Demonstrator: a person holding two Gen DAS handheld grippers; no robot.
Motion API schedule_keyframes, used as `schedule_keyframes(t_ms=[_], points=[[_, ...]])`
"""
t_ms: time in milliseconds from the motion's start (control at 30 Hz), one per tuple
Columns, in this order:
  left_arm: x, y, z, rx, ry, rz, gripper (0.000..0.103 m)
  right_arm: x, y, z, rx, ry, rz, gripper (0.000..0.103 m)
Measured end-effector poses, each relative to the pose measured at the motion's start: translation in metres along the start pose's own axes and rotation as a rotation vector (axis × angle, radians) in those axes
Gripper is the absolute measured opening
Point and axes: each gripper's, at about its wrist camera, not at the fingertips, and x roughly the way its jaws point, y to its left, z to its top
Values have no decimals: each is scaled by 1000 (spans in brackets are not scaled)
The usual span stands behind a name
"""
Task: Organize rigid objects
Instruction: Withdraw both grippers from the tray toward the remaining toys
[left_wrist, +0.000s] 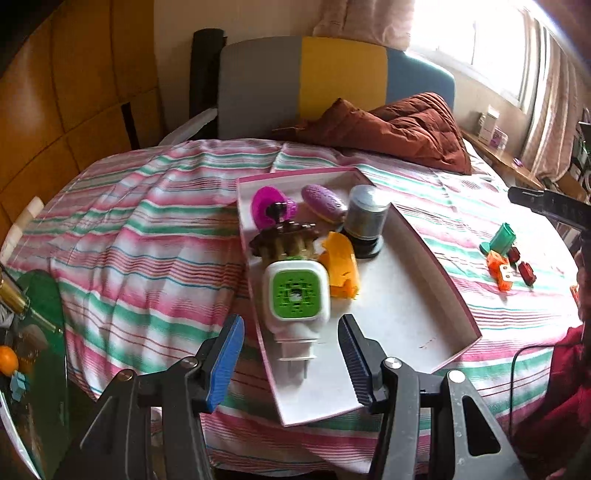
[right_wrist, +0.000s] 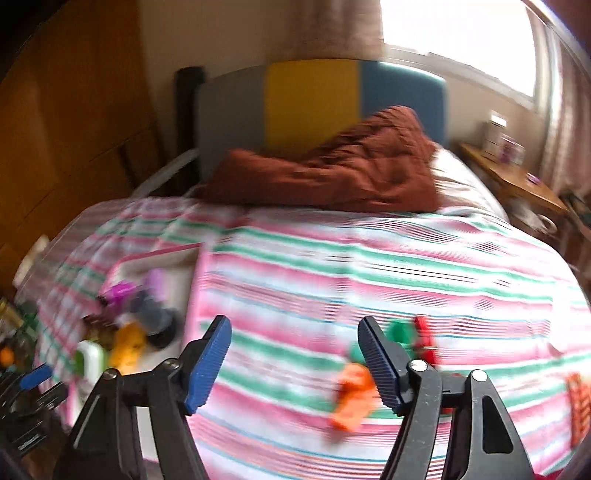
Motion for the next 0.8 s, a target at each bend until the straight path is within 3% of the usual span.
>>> schedule_keyframes(t_ms=[333, 433, 800], points=[[0, -40, 15, 86, -7, -25, 54, 6, -136, -18, 351, -14, -253, 72], [3, -54, 20, 103, -1, -47, 54, 2, -166, -23, 488, -8, -253, 75], [9, -108, 31, 218, 4, -102, 54, 7, -169, -28, 538, 48, -231, 83]])
